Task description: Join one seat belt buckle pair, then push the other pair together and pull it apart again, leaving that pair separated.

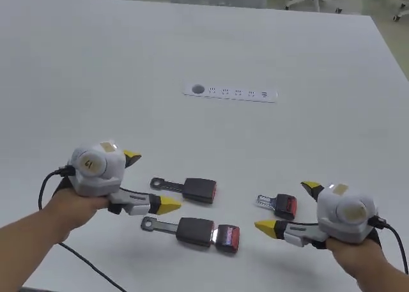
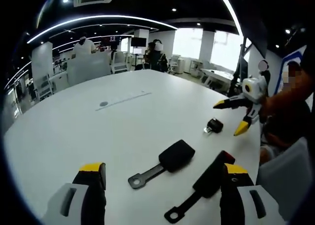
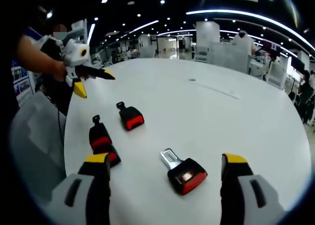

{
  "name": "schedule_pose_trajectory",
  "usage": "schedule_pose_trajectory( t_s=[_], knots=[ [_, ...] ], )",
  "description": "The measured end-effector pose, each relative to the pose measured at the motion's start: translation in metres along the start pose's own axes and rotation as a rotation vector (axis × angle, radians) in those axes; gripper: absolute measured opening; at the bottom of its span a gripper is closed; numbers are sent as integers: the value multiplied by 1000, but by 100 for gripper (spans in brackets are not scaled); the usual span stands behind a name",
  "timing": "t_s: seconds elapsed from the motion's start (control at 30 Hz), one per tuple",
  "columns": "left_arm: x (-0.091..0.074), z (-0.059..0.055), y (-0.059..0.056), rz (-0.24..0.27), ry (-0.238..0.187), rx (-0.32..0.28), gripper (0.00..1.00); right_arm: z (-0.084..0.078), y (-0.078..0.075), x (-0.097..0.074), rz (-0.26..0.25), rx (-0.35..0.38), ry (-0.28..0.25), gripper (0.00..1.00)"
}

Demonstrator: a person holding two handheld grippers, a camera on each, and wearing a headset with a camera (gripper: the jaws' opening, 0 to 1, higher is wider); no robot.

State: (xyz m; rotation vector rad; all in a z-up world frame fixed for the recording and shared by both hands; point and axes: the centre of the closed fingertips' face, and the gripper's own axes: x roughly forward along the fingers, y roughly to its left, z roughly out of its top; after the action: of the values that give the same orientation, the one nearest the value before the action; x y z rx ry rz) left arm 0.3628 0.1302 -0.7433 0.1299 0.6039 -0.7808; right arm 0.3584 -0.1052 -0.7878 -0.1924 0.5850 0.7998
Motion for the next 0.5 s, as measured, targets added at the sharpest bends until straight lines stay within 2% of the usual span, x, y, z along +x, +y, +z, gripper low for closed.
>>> schedule_pose_trajectory(
  t_s=[0.33,0.5],
  knots=[
    [-29,-3,-13,-15,-61,8,100,6,31,-18,16,-40,-24,97],
    [-41,-1,-19,-27,-73,40,100,6,38,-28,17,-51,-34,99]
  ],
)
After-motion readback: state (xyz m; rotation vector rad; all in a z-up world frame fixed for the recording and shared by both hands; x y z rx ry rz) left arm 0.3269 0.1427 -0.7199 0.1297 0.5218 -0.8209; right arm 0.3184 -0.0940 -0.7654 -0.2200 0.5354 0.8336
